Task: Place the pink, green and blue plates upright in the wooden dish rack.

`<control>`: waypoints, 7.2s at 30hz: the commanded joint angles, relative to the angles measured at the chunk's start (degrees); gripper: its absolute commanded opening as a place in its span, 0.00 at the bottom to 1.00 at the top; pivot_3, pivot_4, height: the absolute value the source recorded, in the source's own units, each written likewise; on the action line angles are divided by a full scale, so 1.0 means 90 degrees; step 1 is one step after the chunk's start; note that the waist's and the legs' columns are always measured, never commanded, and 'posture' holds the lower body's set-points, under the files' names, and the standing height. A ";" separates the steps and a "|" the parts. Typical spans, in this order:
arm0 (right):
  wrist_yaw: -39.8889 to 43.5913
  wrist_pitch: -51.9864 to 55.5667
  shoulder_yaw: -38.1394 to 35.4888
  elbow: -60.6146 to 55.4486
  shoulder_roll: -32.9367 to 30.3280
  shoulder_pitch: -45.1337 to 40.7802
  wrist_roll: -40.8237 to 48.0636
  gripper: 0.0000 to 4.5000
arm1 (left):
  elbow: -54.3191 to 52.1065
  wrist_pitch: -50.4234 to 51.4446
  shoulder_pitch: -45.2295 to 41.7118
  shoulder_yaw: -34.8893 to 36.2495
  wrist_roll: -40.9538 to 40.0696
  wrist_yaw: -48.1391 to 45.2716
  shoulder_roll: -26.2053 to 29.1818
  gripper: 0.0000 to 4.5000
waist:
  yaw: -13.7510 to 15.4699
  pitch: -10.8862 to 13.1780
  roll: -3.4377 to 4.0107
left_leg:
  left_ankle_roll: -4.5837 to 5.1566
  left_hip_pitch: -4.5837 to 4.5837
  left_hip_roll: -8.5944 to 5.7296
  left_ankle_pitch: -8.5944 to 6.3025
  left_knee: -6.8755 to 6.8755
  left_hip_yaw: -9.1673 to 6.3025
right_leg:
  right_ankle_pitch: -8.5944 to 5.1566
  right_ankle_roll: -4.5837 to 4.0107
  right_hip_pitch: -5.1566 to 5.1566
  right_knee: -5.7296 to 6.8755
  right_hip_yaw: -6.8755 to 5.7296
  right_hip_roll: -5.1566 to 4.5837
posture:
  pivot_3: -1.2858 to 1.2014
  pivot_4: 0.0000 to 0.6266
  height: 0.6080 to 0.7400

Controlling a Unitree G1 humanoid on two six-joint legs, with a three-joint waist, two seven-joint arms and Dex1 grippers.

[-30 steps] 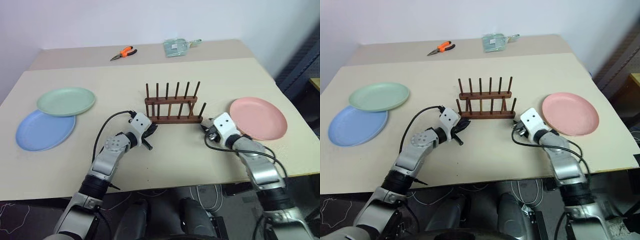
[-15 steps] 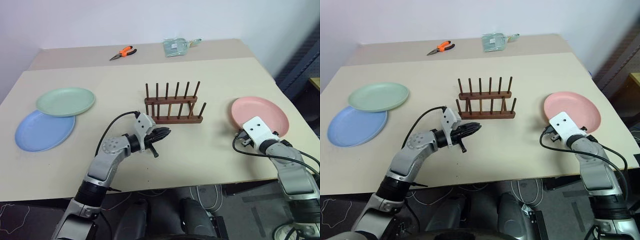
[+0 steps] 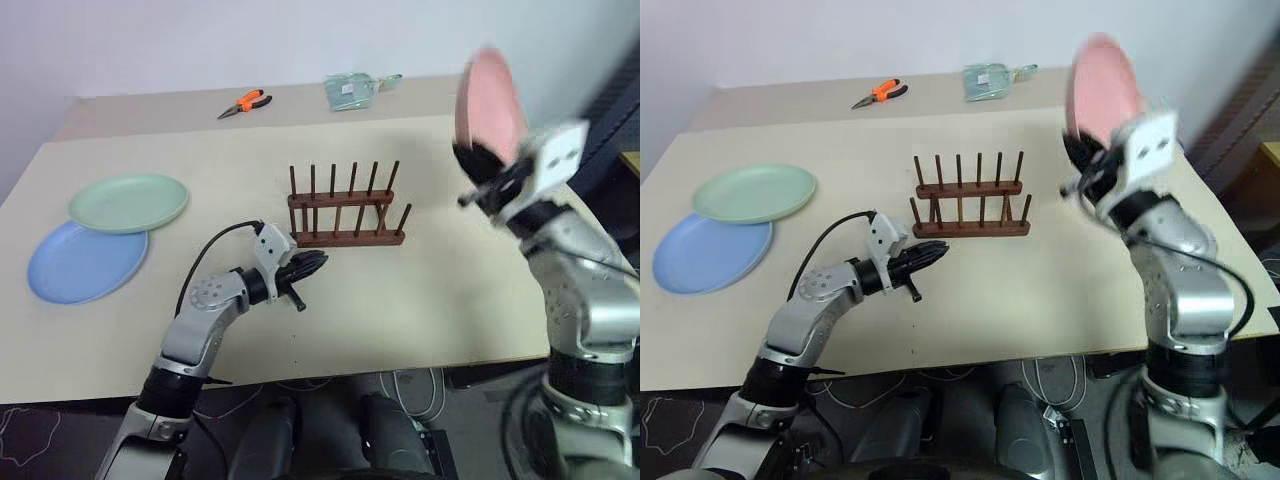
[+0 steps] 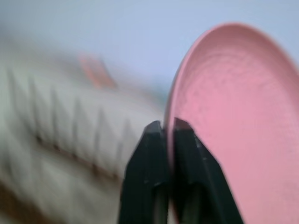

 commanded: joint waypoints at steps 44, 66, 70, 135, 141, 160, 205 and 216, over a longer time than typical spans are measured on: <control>0.0890 -0.1178 0.1673 0.0499 -0.1872 -0.1046 -0.0927 0.95 | 0.0019 -0.0149 -0.0712 0.2925 0.0341 0.4043 -0.0260 1.00 | -0.0031 0.0006 -0.0003 | -0.0002 -0.0086 -0.0003 -0.0002 0.0020 0.0022 | 0.0013 0.0008 -0.0099 0.0012 0.0007 -0.0001 | 0.52 0.24 0.94; 0.1452 -0.1572 0.3101 0.0282 -0.0753 -0.0457 -0.1943 1.00 | 0.1825 0.1654 -0.2653 0.6136 -0.2049 0.7279 -0.0578 0.35 | 0.0062 0.0008 -0.0078 | -0.0028 -0.0092 -0.0015 0.0010 0.0023 0.0013 | 0.0032 0.0011 -0.0106 0.0013 0.0001 0.0005 | 0.52 0.24 0.94; 0.1461 -0.1385 0.2951 0.0213 -0.0744 -0.0427 -0.1857 1.00 | 0.1516 0.1283 -0.2649 0.5792 -0.2148 0.6930 -0.0613 0.03 | 0.0076 0.0009 -0.0080 | -0.0028 -0.0092 -0.0013 0.0010 0.0023 0.0013 | 0.0033 0.0010 -0.0106 0.0013 0.0002 0.0003 | 0.52 0.24 0.94; -0.0918 0.0811 0.1475 0.0011 0.2097 -0.0100 0.0890 0.00 | -0.2084 -0.0352 0.1353 0.1097 -0.0446 0.1974 0.0610 0.70 | -0.0051 0.0018 -0.0046 | -0.0039 -0.0086 0.0037 0.0017 -0.0002 0.0031 | 0.0045 -0.0029 -0.0124 0.0012 0.0019 0.0039 | 0.52 0.24 0.94; -0.1273 0.1091 0.1409 0.0341 0.2083 -0.0260 0.1026 0.08 | -0.2065 -0.0348 0.1322 0.1033 -0.0373 0.1953 0.0547 0.71 | -0.0054 0.0018 -0.0045 | -0.0039 -0.0086 0.0038 0.0017 -0.0002 0.0031 | 0.0045 -0.0029 -0.0124 0.0012 0.0019 0.0039 | 0.52 0.24 0.94; 0.0365 -0.1147 0.3010 0.0426 0.0025 -0.1279 -0.1940 0.99 | -0.0923 0.0620 0.0307 0.3688 -0.0501 0.5313 -0.0590 1.00 | -0.0047 0.0013 -0.0058 | -0.0038 -0.0086 0.0042 0.0018 0.0007 0.0033 | 0.0047 -0.0022 -0.0119 0.0009 0.0016 0.0043 | 0.52 0.24 0.94; 0.1186 -0.4372 0.5164 0.2607 0.0626 -0.1863 -0.5492 1.00 | -0.2962 0.1374 -0.0830 0.3102 -0.1896 0.6098 -0.0509 0.00 | -0.0079 0.0003 -0.0100 | -0.0067 -0.0081 0.0050 0.0023 0.0005 0.0036 | 0.0057 -0.0037 -0.0119 0.0012 0.0013 0.0061 | 0.52 0.24 0.94; 0.0472 -0.5108 0.5357 0.4578 0.1303 -0.2777 -0.6550 0.32 | -0.3452 0.1503 -0.0603 0.2786 -0.2057 0.6105 -0.0895 0.00 | -0.0051 0.0003 -0.0101 | -0.0071 -0.0083 0.0059 0.0026 0.0005 0.0033 | 0.0060 -0.0041 -0.0120 0.0011 0.0013 0.0069 | 0.52 0.24 0.94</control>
